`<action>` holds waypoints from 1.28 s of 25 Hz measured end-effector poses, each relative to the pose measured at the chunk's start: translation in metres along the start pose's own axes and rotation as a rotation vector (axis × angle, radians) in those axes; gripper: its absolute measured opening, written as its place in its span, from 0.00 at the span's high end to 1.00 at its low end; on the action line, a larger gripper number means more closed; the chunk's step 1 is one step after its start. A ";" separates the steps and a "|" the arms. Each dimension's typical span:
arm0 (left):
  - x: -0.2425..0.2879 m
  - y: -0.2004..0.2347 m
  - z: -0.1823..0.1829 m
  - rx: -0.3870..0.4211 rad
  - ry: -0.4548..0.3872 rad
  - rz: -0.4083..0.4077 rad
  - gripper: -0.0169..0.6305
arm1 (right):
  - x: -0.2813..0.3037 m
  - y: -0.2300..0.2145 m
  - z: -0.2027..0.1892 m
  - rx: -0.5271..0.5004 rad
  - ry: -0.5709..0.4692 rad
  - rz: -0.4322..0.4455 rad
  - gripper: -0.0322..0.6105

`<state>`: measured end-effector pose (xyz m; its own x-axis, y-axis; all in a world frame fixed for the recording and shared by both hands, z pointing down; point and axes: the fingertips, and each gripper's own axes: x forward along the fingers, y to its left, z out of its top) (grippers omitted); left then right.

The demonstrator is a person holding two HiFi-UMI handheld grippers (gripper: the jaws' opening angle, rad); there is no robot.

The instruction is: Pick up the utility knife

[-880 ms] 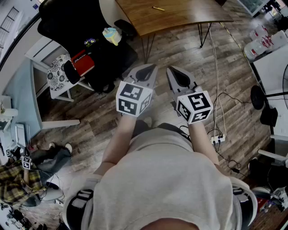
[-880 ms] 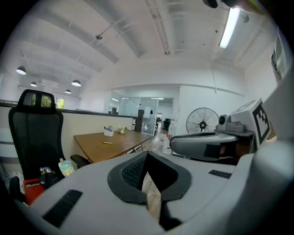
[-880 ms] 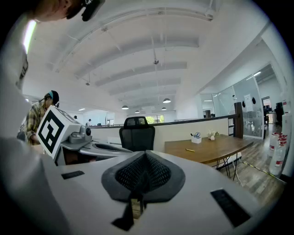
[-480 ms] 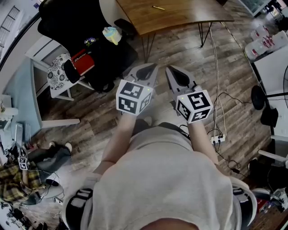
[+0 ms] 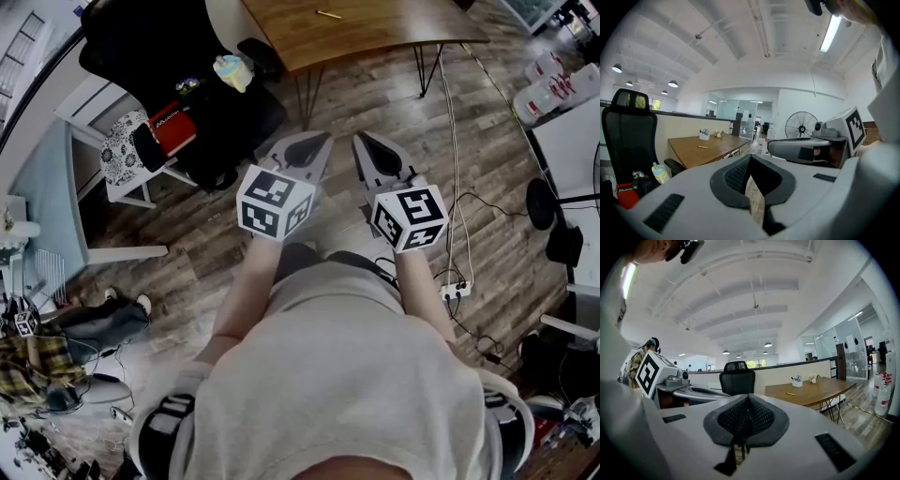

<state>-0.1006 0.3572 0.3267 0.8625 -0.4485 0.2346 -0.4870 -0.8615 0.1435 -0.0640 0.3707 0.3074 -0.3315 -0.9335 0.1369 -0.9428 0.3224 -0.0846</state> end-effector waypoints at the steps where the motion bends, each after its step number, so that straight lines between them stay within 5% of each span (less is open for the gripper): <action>1: 0.000 -0.001 -0.001 -0.005 0.000 0.007 0.95 | -0.001 -0.001 -0.002 -0.003 0.006 0.004 0.94; 8: -0.002 -0.006 -0.018 -0.042 0.024 0.048 0.95 | -0.012 -0.002 -0.014 0.010 0.020 0.022 0.93; 17: 0.013 -0.004 -0.040 -0.075 0.070 0.053 0.95 | -0.012 -0.023 -0.027 0.043 0.006 -0.013 0.70; 32: 0.119 0.088 -0.003 -0.067 0.094 -0.032 0.95 | 0.076 -0.109 -0.007 0.068 -0.015 -0.104 0.66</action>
<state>-0.0413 0.2293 0.3701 0.8625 -0.3940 0.3174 -0.4703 -0.8557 0.2158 0.0136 0.2656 0.3343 -0.2308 -0.9637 0.1340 -0.9674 0.2125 -0.1376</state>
